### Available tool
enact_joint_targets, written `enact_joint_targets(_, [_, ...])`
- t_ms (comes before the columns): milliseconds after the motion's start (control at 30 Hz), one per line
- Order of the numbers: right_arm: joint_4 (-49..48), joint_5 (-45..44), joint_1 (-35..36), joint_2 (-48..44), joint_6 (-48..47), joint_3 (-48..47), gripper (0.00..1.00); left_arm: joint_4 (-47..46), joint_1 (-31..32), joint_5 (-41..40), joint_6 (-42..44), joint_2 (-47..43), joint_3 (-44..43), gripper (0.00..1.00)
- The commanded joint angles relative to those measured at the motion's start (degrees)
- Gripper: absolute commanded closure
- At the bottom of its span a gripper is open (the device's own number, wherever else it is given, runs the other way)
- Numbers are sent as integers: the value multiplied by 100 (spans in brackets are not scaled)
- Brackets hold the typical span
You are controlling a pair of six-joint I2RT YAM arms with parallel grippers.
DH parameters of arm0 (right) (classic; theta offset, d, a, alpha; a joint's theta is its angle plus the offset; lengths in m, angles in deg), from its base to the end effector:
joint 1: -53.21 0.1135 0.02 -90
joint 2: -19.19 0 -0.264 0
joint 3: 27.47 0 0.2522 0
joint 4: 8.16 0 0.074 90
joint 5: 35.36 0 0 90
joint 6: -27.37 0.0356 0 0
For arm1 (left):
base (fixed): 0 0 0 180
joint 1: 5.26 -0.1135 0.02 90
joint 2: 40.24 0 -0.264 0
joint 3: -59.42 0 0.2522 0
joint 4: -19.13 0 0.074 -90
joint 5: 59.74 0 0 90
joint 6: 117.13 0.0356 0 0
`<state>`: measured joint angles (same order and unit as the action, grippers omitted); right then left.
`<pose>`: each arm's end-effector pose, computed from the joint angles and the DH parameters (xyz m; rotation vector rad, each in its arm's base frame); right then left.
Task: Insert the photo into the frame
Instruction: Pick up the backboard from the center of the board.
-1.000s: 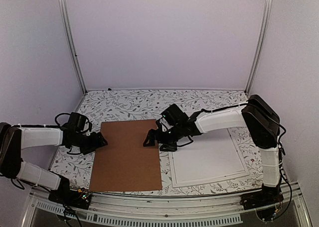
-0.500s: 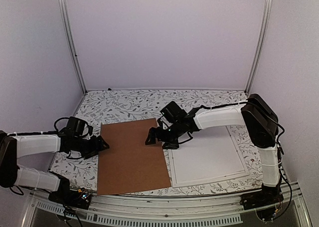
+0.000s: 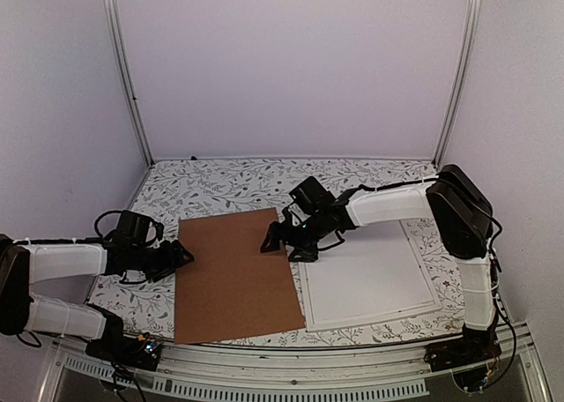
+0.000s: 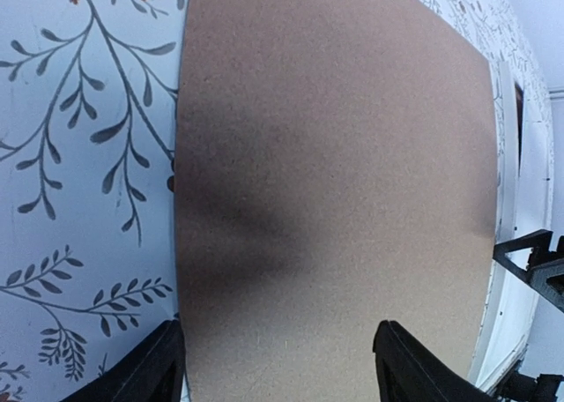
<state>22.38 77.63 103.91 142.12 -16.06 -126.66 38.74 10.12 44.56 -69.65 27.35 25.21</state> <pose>0.2785 0.3622 0.1469 -0.2873 2.8212 1.0646 0.1859 -0.0603 0.1322 -0.5048 2.5574 -0.7078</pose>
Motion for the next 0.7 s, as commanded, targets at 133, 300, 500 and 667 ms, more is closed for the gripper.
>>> enact_joint_targets(133, [-1492, 1150, 142, -362, 327, 396, 9, 84, 272, 450, -171, 134, 244, 24])
enact_joint_targets(300, [-1980, 1434, 142, -550, 506, 593, 11, 73, 266, 398, -167, 148, 192, 24])
enact_joint_targets(500, [-2207, 1541, 142, -773, 638, 730, 12, 57, 268, 373, -167, 165, 147, 24])
enact_joint_targets(667, [-2342, 1576, 142, -973, 675, 822, 12, 23, 269, 402, -153, 212, 129, 24])
